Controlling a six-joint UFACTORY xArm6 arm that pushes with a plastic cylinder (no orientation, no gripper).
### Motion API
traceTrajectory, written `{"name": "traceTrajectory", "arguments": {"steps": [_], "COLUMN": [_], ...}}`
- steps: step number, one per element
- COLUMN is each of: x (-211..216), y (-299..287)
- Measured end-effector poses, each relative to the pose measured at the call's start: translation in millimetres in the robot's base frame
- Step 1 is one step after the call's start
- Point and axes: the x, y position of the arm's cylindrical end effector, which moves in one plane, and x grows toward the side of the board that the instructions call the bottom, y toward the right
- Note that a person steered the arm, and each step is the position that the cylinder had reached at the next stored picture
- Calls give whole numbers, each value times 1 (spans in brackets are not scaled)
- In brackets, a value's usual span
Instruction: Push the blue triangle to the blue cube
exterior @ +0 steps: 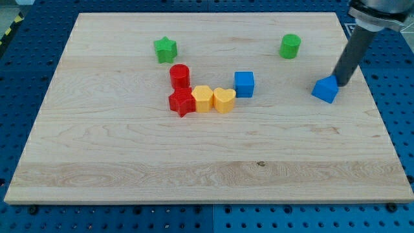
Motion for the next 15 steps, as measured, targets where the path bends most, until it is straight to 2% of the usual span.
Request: {"name": "traceTrajectory", "arguments": {"steps": [1, 2, 3, 5, 8, 9, 10, 11, 12, 13, 15], "x": [-1, -1, 17, 32, 33, 27, 19, 43, 62, 65, 40], "y": [17, 76, 79, 27, -89, -102, -77, -78, -103, -130, -111]}}
